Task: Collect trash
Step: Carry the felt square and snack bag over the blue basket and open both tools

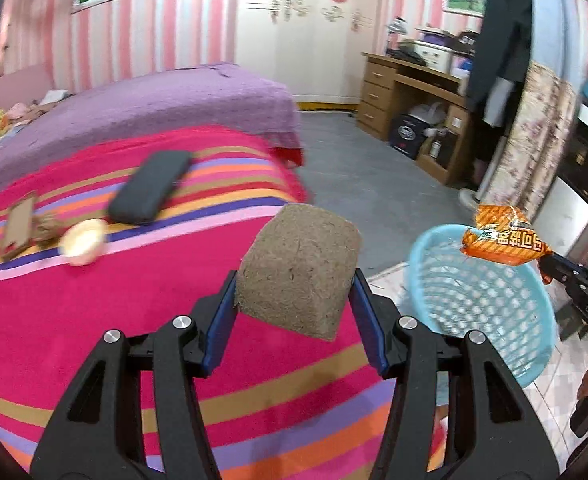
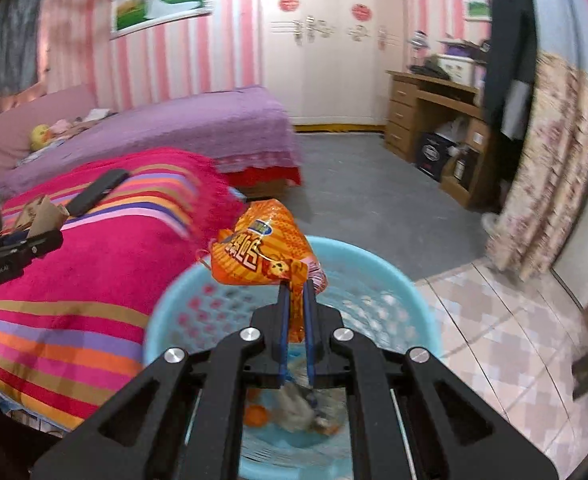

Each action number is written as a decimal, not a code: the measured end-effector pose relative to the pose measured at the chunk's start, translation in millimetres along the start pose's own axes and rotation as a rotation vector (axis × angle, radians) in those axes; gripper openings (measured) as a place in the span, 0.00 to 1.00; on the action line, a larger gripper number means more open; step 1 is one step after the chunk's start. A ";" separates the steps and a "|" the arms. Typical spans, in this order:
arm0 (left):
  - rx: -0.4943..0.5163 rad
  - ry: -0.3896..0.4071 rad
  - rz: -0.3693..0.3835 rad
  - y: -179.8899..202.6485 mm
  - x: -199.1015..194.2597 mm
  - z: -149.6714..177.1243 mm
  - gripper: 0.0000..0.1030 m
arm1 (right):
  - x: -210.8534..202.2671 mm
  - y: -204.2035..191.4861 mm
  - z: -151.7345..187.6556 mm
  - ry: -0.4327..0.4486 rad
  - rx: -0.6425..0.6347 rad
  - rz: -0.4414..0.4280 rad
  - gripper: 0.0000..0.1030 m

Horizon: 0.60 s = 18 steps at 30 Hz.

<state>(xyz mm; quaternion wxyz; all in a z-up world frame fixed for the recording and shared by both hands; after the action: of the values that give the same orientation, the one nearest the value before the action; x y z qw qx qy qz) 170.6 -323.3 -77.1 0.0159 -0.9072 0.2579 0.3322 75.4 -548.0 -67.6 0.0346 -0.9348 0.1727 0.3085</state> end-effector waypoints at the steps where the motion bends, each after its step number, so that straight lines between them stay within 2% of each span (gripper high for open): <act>1: 0.019 -0.004 0.014 17.3 7.6 0.4 0.52 | 1.1 8.6 2.3 -0.004 0.006 0.011 0.06; 8: 0.088 -0.036 0.074 85.2 40.9 5.7 0.52 | 8.8 60.6 17.0 -0.027 0.044 0.067 0.06; 14: 0.143 -0.066 0.100 124.3 62.9 9.7 0.52 | 12.6 78.3 22.5 -0.030 0.073 0.078 0.06; 18: 0.124 -0.100 0.138 138.9 73.5 10.7 0.56 | 15.5 78.8 26.1 -0.033 0.081 0.079 0.06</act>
<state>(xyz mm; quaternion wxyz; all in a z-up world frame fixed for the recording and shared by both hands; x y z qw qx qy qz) 145.3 -475.1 -110.5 0.0621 -0.8668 0.3386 0.3607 45.2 -622.1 -94.5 0.0631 -0.9199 0.2212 0.3177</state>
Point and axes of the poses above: each gripper's, at about its wrist camera, not at the fingertips, and x roughly the way its jaws point, y to its right, z to its underside, the point moved 9 cm from there along x, roughly the way its jaws point, and after that the axes turned 7 degrees about z, right-handed, at the moved point
